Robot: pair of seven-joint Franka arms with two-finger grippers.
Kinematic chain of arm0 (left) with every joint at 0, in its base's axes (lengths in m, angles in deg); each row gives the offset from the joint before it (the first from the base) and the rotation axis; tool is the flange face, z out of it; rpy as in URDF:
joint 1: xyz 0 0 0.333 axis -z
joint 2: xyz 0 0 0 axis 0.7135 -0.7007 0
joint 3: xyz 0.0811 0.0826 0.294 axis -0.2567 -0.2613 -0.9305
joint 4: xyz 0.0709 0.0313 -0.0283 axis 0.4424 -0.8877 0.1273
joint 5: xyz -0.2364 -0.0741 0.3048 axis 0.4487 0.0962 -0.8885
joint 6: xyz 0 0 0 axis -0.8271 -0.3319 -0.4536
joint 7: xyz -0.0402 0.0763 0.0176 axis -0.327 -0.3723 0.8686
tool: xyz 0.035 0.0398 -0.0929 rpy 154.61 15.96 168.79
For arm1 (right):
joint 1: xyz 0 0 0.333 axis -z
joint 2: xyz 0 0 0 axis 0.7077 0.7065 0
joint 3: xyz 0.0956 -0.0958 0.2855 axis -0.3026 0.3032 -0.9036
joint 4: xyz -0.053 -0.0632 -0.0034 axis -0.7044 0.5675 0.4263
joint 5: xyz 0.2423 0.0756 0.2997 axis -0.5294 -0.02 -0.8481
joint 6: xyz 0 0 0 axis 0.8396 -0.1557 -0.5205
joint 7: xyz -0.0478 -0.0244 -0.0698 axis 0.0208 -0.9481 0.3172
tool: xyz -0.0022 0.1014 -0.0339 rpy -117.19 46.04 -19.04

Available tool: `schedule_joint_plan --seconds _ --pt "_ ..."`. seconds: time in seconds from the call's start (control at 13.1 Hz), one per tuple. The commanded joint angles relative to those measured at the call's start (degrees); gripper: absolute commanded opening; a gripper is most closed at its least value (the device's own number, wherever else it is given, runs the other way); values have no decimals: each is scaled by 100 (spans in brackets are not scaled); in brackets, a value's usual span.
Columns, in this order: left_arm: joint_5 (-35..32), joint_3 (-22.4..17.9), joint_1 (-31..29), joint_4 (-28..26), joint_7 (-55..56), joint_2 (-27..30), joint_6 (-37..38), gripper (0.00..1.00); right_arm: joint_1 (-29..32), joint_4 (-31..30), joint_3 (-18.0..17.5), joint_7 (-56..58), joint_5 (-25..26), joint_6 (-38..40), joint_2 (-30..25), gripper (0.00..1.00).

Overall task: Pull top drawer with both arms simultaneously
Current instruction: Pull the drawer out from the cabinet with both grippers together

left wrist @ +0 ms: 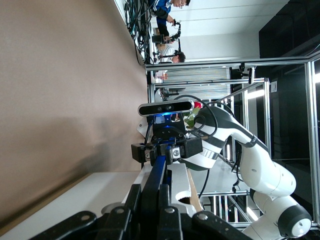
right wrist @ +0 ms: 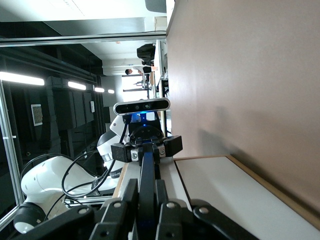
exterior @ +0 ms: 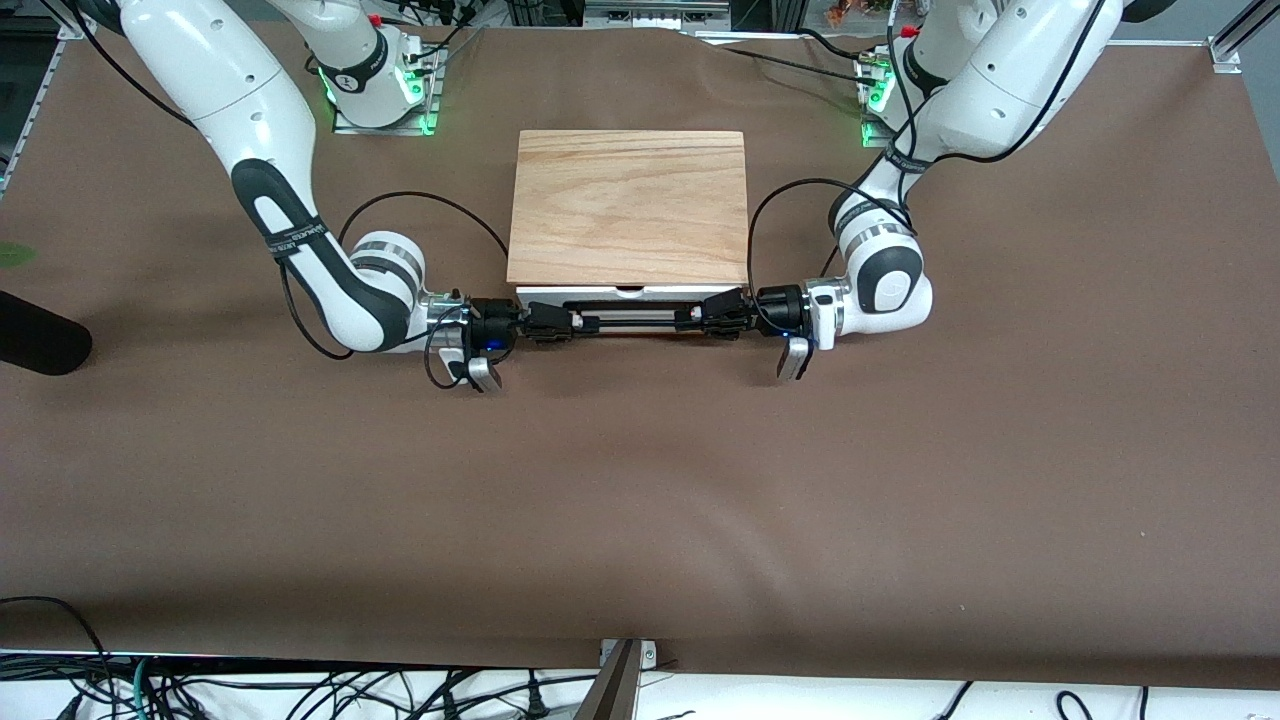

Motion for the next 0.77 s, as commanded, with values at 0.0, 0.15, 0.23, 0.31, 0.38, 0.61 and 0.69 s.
schedule_joint_plan --seconds 0.0,0.15,0.23,0.31,0.38,0.61,0.69 --pt "67 -55 -11 90 438 92 133 0 71 572 40 -419 -165 31 60 0" --pt "41 -142 -2 213 588 57 133 0 53 652 76 -438 -156 31 77 0" --pt "32 -160 7 248 676 40 125 0 53 704 102 -429 -121 31 138 0" --pt "-12 -160 7 284 772 -4 125 0 53 775 154 -438 -60 31 174 0" --pt "-64 -212 15 310 825 -31 125 0 44 810 172 -438 -16 31 200 0" --pt "-100 -257 42 380 861 -119 116 0 53 810 198 -464 98 31 218 0" --pt "-100 -265 42 441 879 -145 116 0 53 810 242 -464 134 31 218 0"
